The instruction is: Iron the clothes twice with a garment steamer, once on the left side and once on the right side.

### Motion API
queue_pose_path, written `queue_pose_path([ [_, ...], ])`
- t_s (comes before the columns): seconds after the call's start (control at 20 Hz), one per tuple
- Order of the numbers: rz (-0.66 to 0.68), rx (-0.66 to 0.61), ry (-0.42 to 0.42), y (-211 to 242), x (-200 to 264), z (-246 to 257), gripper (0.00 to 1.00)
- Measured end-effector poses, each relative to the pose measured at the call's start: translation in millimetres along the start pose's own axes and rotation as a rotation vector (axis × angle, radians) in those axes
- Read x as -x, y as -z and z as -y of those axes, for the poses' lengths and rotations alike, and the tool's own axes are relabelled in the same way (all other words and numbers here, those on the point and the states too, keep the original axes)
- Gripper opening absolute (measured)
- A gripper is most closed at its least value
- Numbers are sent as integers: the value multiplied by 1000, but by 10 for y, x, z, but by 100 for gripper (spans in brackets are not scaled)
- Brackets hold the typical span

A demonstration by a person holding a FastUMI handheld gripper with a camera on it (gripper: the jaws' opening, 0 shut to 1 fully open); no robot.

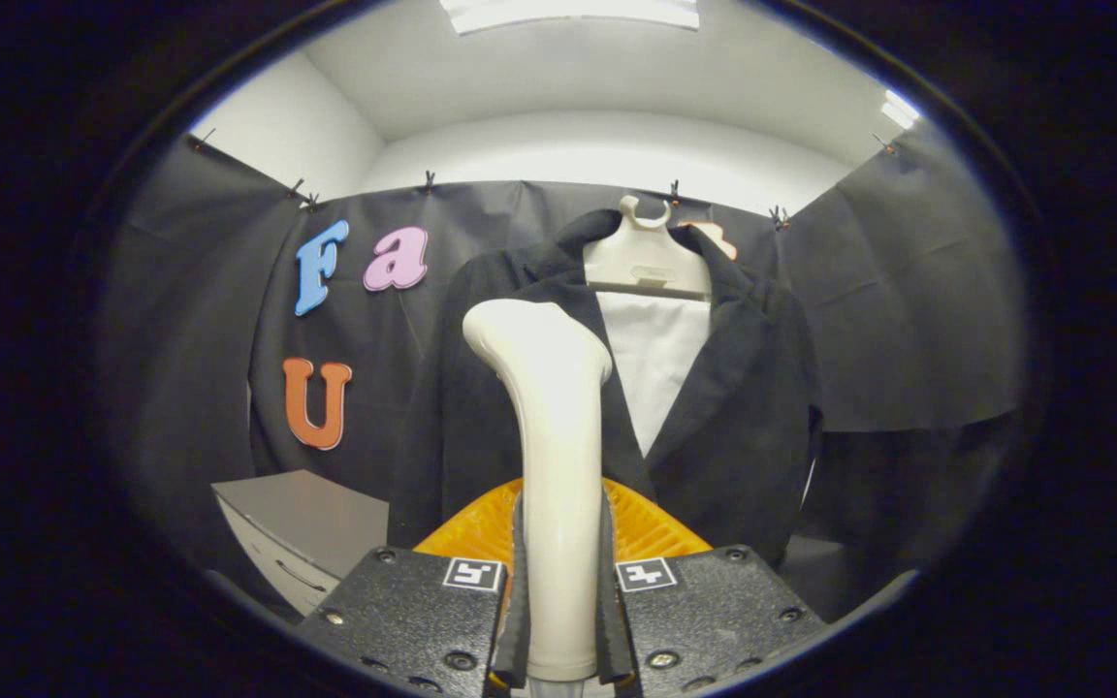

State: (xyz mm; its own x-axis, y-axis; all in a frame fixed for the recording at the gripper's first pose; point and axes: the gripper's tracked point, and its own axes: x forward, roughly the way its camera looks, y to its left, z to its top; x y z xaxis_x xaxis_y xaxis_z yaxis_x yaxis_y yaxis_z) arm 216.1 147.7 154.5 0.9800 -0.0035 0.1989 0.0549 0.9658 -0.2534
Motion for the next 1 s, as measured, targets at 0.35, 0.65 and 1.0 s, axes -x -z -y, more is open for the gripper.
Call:
queue_pose_path([
  [0.35, -82, 29, 51, 431, 139, 6, 30],
  [0.65, -149, 32, 76, 792, 298, 15, 30],
  [1.0, -274, 14, 105, 1427, 500, 8, 30],
])
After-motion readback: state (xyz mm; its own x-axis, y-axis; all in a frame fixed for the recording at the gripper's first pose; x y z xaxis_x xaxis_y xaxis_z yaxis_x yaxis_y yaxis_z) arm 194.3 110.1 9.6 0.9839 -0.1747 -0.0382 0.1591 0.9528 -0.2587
